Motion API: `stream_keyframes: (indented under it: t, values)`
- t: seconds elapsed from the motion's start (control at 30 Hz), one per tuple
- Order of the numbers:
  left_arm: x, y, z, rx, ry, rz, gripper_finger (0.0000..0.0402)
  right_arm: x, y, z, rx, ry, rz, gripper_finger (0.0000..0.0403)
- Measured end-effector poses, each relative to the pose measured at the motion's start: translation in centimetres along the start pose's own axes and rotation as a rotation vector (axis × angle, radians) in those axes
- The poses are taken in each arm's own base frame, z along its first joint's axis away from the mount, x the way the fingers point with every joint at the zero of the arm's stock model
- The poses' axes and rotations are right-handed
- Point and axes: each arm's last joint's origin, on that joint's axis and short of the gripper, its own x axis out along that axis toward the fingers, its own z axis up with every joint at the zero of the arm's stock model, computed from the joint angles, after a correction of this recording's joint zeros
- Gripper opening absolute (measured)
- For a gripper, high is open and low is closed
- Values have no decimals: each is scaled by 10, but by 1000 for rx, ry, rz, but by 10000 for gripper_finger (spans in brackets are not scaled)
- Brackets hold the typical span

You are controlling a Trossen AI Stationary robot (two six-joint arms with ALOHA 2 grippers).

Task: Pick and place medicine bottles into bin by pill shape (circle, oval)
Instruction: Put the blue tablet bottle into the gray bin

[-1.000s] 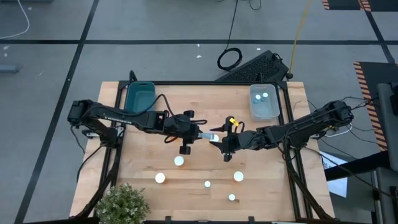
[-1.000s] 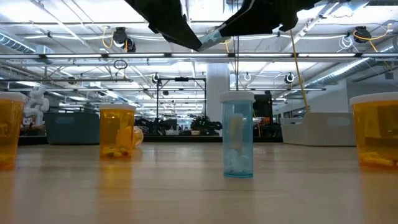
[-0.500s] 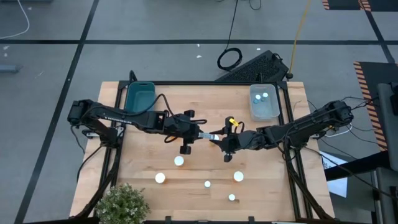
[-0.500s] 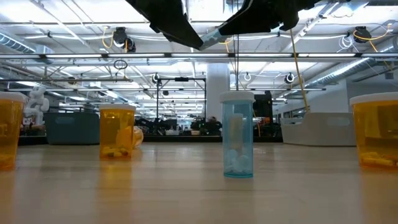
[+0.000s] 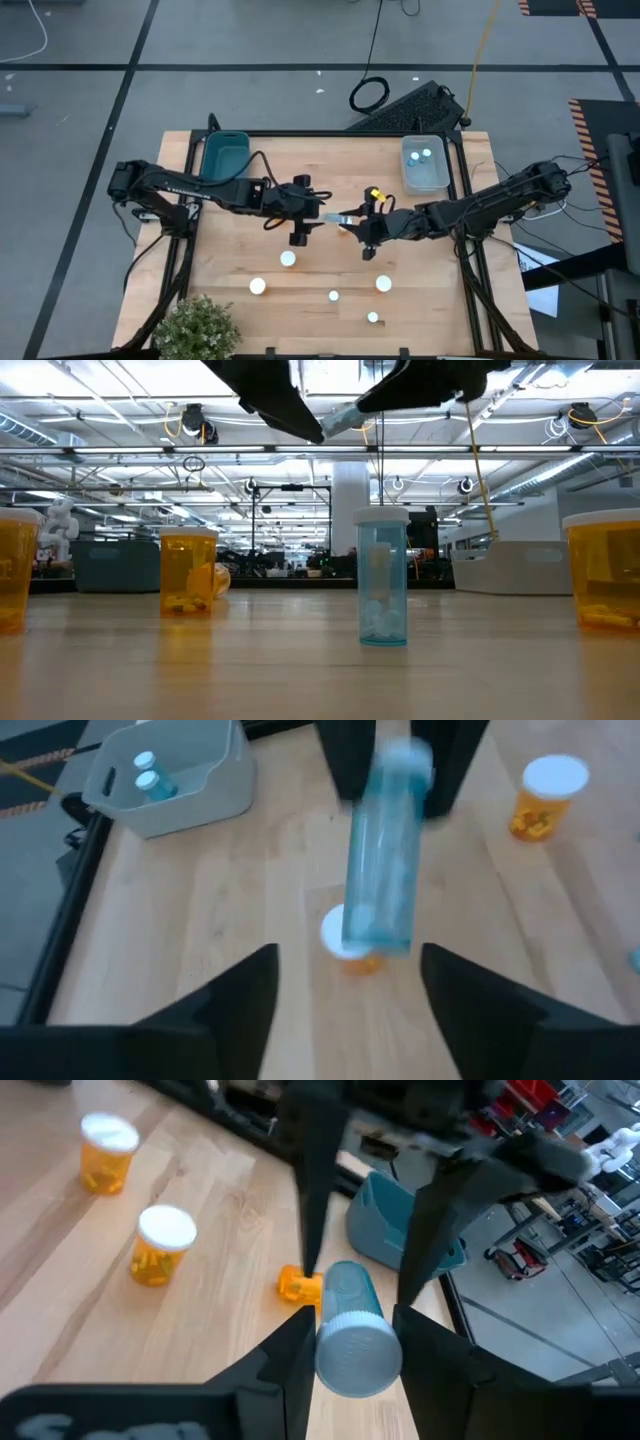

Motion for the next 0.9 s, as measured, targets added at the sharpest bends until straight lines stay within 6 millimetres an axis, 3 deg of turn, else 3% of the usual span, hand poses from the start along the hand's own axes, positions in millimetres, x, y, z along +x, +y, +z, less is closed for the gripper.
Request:
stream_keyframes:
  t: [0.17,0.3,0.63,0.9]
  values:
    - [-13,8,2,32,-7,68,317,-17,-18,0,89,21,-19,116]
    - [-20,21,-1,-7,18,124,335,-35,-42,-7,199,72,-60,115]
    - [-7,41,-19,-133,142,156,293,-67,-113,-56,512,317,-246,117]
    - [-1,40,-24,-123,156,154,276,-79,-158,-107,535,550,-307,118]
